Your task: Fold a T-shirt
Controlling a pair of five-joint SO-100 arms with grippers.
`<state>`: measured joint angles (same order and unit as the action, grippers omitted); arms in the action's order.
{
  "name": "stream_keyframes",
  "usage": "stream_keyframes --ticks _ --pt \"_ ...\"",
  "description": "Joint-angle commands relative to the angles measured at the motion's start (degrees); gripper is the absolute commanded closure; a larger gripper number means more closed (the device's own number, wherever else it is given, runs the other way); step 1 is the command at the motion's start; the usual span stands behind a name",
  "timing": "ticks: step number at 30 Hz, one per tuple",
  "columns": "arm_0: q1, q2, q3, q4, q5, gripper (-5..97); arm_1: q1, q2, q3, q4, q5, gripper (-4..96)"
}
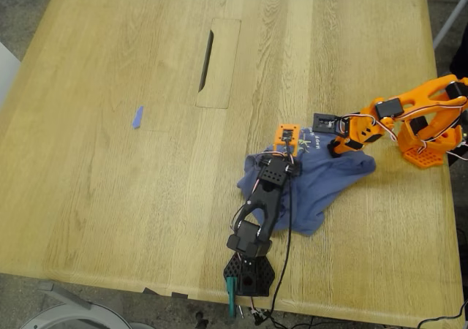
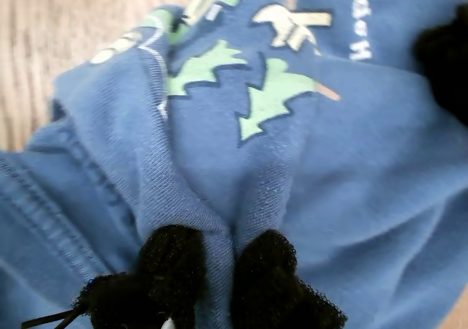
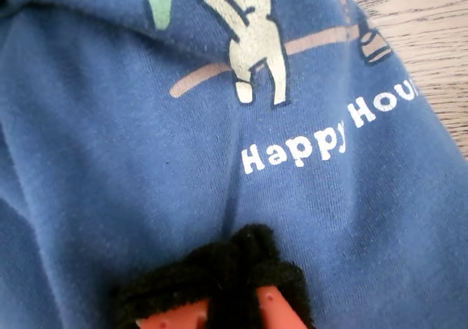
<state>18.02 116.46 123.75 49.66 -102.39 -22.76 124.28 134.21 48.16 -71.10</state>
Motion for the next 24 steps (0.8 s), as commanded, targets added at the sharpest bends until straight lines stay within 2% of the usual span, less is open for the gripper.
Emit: stream_keyframes --ticks 1,15,18,24 --pt "-4.83 5.98 0.18 -1.32 -0.44 81 -1.93 4.75 2.64 1.49 0.79 91.2" --pt "-14.41 17.75 9.58 3.52 -1.32 83 -2.9 30.15 10.46 24.26 1.05 91.2" --pt "-14.77 18.28 7.73 4.04 -1.41 83 -0.53 29.53 7.29 24.87 0.35 91.2" --pt "-12.3 19.07 -1.14 9.58 -1.41 83 3.87 19.78 -6.5 23.55 -1.76 91.2"
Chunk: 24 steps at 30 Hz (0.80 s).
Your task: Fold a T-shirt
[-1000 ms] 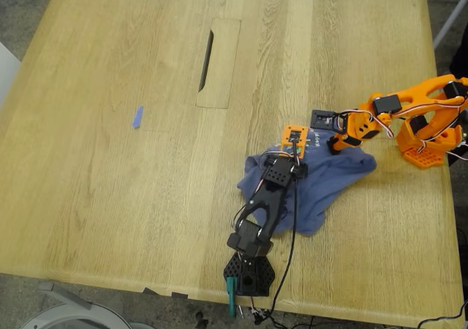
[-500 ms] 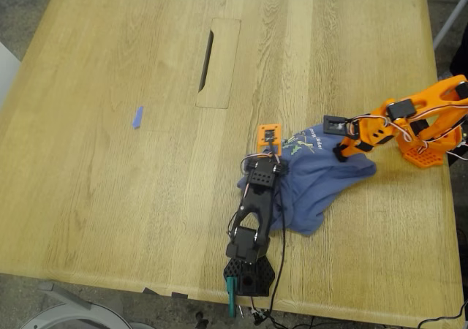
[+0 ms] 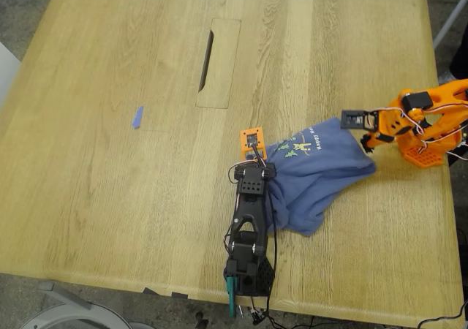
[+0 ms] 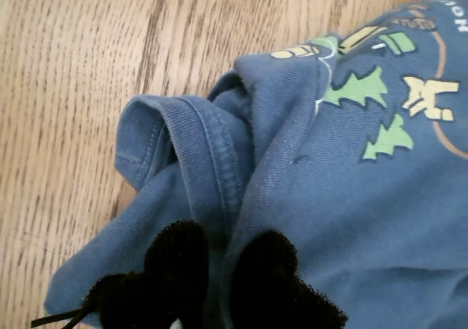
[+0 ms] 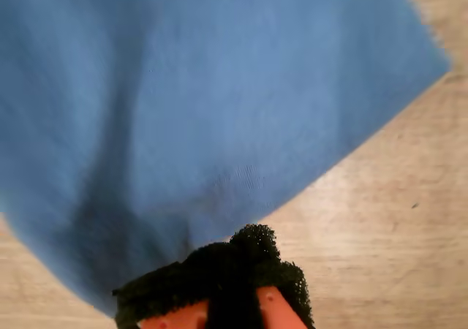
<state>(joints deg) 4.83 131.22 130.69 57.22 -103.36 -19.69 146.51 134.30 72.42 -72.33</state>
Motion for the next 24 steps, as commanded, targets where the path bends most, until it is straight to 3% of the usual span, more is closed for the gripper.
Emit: stream_keyframes --ticks 1,11,24 --pt "1.85 4.39 -9.93 3.34 -0.26 83 0.88 -4.39 -9.23 -0.79 -0.62 91.2" --pt "13.1 3.34 -18.54 8.26 0.0 82 2.55 -22.06 -23.29 -10.81 -2.02 91.2" --pt "21.27 -9.67 -17.67 -4.92 -0.62 82 2.02 -37.79 -23.55 -28.21 -2.11 91.2"
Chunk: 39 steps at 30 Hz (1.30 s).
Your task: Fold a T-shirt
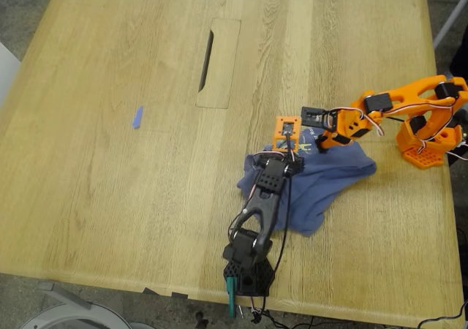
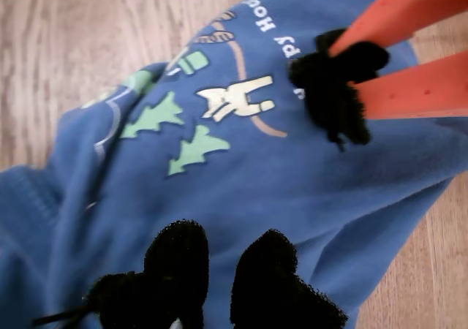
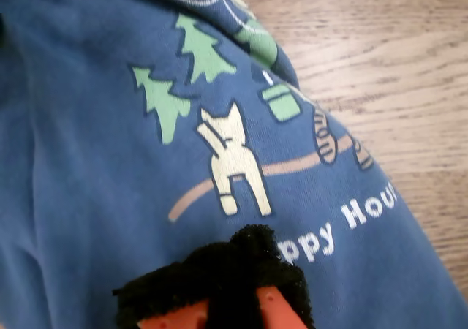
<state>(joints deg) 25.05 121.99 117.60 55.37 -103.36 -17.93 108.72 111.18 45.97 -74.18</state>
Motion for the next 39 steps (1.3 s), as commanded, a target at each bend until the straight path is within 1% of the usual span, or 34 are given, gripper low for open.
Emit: stream_keyframes --ticks 1,4,8,15,25,39 --pt "1.14 -1.14 -4.57 -3.69 -0.7 82 0.0 -0.26 0.26 -2.37 -0.09 91.2" --pt "0.44 -2.29 -3.16 -5.98 -0.88 82 -1.67 0.09 3.6 -3.87 0.53 91.2" --pt "-2.81 -1.76 0.79 -8.35 -0.88 82 -4.48 3.16 10.46 -5.54 1.85 91.2" --pt "-8.7 2.99 9.23 -9.32 -0.97 83 -8.35 11.43 20.65 -4.39 3.25 91.2" --pt "-14.24 16.44 24.08 -6.15 -1.23 83 -11.95 24.61 28.39 4.31 3.78 91.2" --pt "-24.43 33.93 31.99 3.96 -1.05 82 -12.13 42.01 35.24 18.37 3.96 91.2"
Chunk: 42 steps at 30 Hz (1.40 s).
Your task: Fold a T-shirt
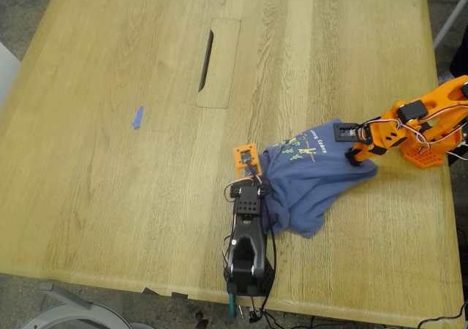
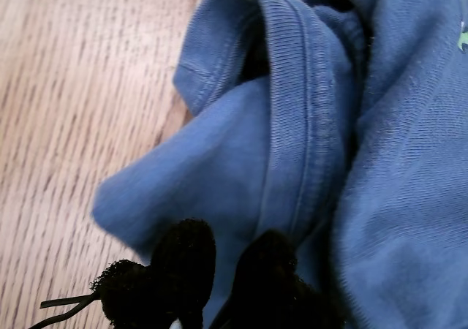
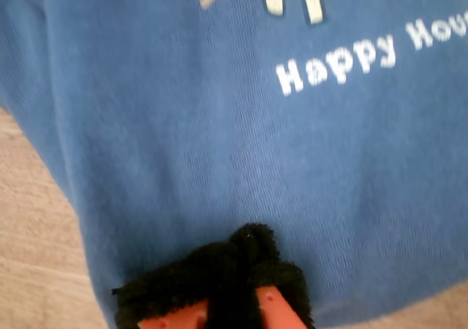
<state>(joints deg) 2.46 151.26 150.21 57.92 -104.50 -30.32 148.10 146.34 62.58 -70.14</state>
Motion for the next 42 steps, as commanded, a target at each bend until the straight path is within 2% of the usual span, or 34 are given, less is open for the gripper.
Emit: stream_keyframes --ticks 1,12,21,28,35,42 --pt "-2.64 5.71 -0.62 2.2 0.09 82 0.79 3.78 0.26 2.81 -0.09 91.2" --pt "-15.12 17.93 -2.02 11.6 0.7 82 17.67 17.93 -2.29 20.3 -5.71 91.2" --pt "-29.79 23.64 -1.49 13.01 0.62 83 40.61 32.34 0.26 31.11 -10.02 91.2" --pt "-39.38 28.83 -0.09 12.92 0.79 83 65.48 43.51 4.48 31.9 -11.43 91.2" --pt "-49.22 36.04 2.81 12.39 0.26 83 85.17 46.58 8.26 25.14 -11.78 91.2" --pt "-58.89 50.71 8.7 13.89 -1.23 92 100.02 46.58 11.69 18.9 -12.22 91.2"
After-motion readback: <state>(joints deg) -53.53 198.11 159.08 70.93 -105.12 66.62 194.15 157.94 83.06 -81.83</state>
